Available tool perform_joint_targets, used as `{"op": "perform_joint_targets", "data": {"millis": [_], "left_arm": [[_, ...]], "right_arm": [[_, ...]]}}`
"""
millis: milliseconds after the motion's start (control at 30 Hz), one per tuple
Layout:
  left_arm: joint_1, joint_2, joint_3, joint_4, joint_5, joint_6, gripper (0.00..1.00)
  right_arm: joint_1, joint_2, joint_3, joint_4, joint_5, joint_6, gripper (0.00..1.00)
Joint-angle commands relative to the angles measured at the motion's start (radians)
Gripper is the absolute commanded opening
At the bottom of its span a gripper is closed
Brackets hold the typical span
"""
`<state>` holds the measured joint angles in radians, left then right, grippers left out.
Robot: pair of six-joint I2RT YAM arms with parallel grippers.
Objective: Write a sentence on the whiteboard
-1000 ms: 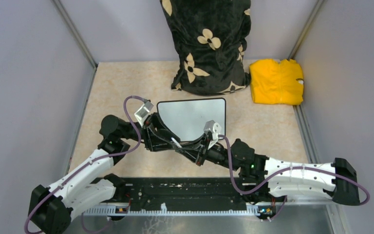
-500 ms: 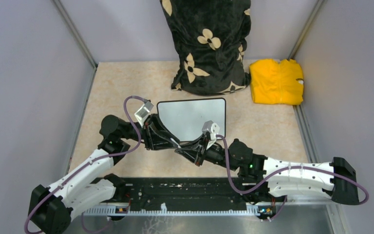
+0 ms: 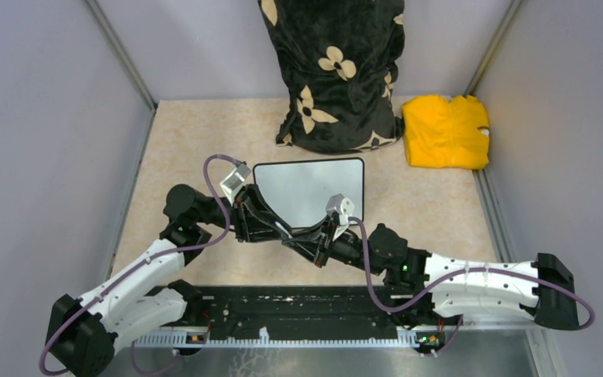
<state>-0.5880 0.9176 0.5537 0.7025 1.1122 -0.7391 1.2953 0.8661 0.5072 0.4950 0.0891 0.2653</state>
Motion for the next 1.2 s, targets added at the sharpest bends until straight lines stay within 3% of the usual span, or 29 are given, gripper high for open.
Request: {"op": "perform_joint_targets", "data": {"millis": [0, 100, 200, 233, 367, 500, 633, 867, 1067, 1167], "left_arm": [[-0.01, 0.004, 0.016, 0.009, 0.02, 0.022, 0.3], [-0.01, 0.001, 0.015, 0.007, 0.019, 0.026, 0.21], [-0.009, -0.002, 0.015, 0.006, 0.012, 0.032, 0.02], [-0.009, -0.005, 0.017, 0.0, 0.006, 0.035, 0.0], [-0.009, -0.019, 0.016, -0.029, -0.031, 0.054, 0.0], [-0.009, -0.043, 0.012, -0.036, -0.118, 0.063, 0.0], [-0.008, -0.062, 0.037, 0.007, -0.237, 0.015, 0.0], [-0.009, -0.097, 0.032, 0.15, -0.491, -0.134, 0.0], [-0.013, -0.059, -0.025, 0.386, -0.597, -0.352, 0.0], [-0.017, -0.062, -0.046, 0.428, -0.649, -0.401, 0.0]], "right_arm": [[0.003, -0.005, 0.06, 0.065, 0.006, 0.009, 0.0], [0.002, -0.004, 0.059, 0.064, 0.004, 0.01, 0.0], [0.002, -0.006, 0.059, 0.06, 0.004, 0.013, 0.0], [0.003, -0.007, 0.059, 0.059, 0.006, 0.016, 0.0], [0.001, -0.018, 0.059, 0.043, 0.011, 0.04, 0.02], [0.003, -0.076, 0.059, -0.008, 0.042, 0.069, 0.4], [0.002, -0.184, 0.058, -0.083, 0.091, 0.104, 0.56], [0.001, -0.321, 0.067, -0.105, 0.108, 0.167, 0.6], [-0.002, -0.289, 0.102, -0.069, 0.111, 0.184, 0.61], [-0.019, -0.255, 0.121, -0.044, 0.109, 0.197, 0.61]]}}
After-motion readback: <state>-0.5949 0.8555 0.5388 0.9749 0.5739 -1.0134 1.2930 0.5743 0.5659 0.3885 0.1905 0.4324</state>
